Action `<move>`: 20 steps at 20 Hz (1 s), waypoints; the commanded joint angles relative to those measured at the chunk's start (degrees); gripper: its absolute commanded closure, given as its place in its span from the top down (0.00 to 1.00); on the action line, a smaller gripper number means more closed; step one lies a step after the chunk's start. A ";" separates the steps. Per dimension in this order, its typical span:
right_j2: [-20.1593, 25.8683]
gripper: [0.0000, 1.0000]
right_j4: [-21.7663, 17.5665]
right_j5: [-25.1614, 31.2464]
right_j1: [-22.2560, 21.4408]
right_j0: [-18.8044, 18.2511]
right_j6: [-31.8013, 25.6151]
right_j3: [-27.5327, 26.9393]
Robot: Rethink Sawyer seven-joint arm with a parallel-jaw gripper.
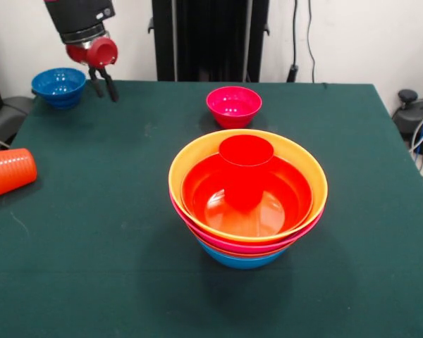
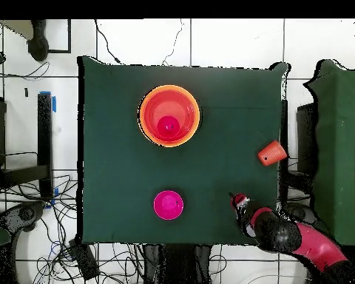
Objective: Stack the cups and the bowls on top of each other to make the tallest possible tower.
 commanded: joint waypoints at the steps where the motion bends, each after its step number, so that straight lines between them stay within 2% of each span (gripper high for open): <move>1: -1.28 1.00 -3.39 4.51 -7.81 5.02 -4.26 -2.66; 4: -1.30 1.00 -2.36 6.56 -11.29 4.05 -5.84 -1.90; 8: -1.67 1.00 -2.31 8.22 -12.64 3.15 -7.11 -2.17; 20: -5.32 1.00 -5.71 6.69 -7.11 4.45 -5.23 -6.01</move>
